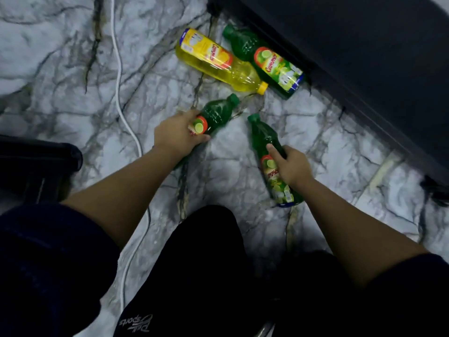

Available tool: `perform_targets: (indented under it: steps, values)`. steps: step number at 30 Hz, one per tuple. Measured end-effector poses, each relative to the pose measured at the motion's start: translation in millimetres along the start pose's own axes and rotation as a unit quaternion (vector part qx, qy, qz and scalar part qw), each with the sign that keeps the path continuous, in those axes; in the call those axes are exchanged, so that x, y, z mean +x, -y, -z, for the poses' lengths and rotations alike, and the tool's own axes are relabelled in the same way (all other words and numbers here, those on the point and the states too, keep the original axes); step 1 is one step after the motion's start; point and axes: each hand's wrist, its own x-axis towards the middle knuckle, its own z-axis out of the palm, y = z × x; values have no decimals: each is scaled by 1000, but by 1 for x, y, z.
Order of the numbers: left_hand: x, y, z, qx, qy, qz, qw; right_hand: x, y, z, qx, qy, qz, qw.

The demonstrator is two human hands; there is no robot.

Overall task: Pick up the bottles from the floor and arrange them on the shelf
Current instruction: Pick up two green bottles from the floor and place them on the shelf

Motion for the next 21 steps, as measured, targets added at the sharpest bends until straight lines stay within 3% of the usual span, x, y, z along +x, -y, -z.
perform_targets:
  steps: [3, 8, 11, 15, 21]
  values:
    - [-13, -22, -18, 3, 17, -17, 1000, -9, -26, 3, 55, -20, -23, 998]
    - [-22, -53, -43, 32, 42, -42, 998, -22, -41, 7, 12, -75, -29, 997]
    - [-16, -71, -57, 25, 65, -30, 997, -31, -35, 2, -44, -46, -18, 998]
    - [-7, -96, -71, 97, 58, -9, 994, -37, -23, -11, -118, 6, -22, 993]
    - [4, -109, -77, 108, 33, 8, 994, -39, -28, -10, -56, -28, -14, 998]
